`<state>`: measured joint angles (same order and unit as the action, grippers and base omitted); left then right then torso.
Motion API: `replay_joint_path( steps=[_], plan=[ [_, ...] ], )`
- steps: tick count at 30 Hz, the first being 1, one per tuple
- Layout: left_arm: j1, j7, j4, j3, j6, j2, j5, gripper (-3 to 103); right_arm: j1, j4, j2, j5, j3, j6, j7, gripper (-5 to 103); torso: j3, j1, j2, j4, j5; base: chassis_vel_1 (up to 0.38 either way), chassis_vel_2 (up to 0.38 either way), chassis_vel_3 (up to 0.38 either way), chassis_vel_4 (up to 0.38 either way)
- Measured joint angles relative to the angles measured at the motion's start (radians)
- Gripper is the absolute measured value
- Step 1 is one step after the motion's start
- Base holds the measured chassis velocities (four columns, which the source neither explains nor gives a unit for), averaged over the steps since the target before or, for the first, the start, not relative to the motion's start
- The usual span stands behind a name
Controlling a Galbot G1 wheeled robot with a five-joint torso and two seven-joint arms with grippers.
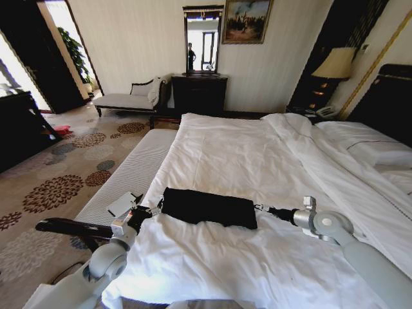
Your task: Fold the clothes on the bed.
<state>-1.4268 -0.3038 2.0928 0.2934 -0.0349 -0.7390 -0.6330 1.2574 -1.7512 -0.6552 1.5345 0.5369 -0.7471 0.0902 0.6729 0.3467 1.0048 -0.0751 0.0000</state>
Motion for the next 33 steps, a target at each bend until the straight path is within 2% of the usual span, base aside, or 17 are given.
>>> replay_joint_path(
  steps=[11, 18, 30, 31, 33],
  plan=[
    [0.01, 0.002, -0.006, -0.002, -0.006, 0.016, -0.006, 100, -0.034, 0.029, -0.042, -0.037, -0.062, 0.007, -0.021, 100, 0.0, 0.0, 0.0, -0.0004, -0.0001, 0.0, 0.0, 0.0, 0.0],
    [0.01, 0.004, -0.014, -0.001, -0.006, 0.022, -0.013, 100, -0.063, 0.031, -0.099, -0.064, -0.11, 0.009, -0.015, 100, 0.0, 0.0, 0.0, -0.0002, -0.0001, 0.0, 0.0, 0.0, 0.0],
    [0.022, -0.01, -0.013, 0.006, -0.004, 0.025, -0.032, 100, -0.095, 0.011, -0.14, -0.071, -0.161, 0.011, 0.012, 100, 0.0, 0.0, 0.0, -0.0002, -0.0001, 0.0, 0.0, 0.0, 0.0],
    [0.024, -0.011, -0.013, 0.006, -0.004, 0.025, -0.037, 100, -0.1, 0.012, -0.143, -0.072, -0.168, 0.011, 0.014, 103, 0.0, 0.0, 0.0, -0.0002, -0.0002, 0.0, 0.0, 0.0, 0.0],
    [0.026, -0.012, -0.013, 0.006, -0.004, 0.025, -0.039, 100, -0.108, 0.012, -0.147, -0.075, -0.179, 0.011, 0.018, 95, 0.0, 0.0, 0.0, -0.0003, -0.0001, 0.0, 0.0, 0.0, 0.0]
  ],
)
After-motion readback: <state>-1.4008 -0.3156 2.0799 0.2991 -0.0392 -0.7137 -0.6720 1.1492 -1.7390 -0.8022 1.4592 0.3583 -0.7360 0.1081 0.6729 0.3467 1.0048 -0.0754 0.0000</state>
